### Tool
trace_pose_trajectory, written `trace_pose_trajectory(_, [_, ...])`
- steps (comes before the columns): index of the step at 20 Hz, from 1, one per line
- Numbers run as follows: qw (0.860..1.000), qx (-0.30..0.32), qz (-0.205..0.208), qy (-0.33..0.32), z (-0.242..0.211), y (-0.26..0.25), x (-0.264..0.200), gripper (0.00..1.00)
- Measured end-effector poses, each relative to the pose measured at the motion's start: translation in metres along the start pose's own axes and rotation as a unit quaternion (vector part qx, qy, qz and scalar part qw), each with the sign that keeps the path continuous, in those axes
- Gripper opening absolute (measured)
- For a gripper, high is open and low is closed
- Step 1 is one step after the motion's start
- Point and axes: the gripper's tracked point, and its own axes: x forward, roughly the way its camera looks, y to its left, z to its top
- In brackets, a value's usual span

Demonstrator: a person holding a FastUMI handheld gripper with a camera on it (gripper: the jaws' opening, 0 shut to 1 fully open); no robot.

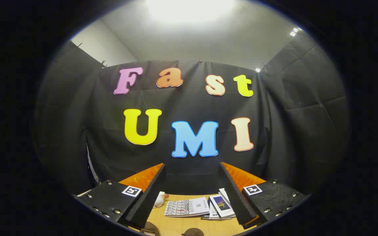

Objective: Open the storage box then place both shoes into the box .Put the left shoe in first, then the right shoe, with the right side of both shoes facing outward in a uniform manner.

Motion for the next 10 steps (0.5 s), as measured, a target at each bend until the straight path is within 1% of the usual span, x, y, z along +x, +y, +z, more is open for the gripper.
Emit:
trace_pose_trajectory(4, [1.000,-0.010,0.002,0.004,-0.001,-0.010,0.000,0.97])
trace_pose_trajectory(10, [1.000,-0.002,0.007,-0.001,0.000,-0.022,0.004,0.97])
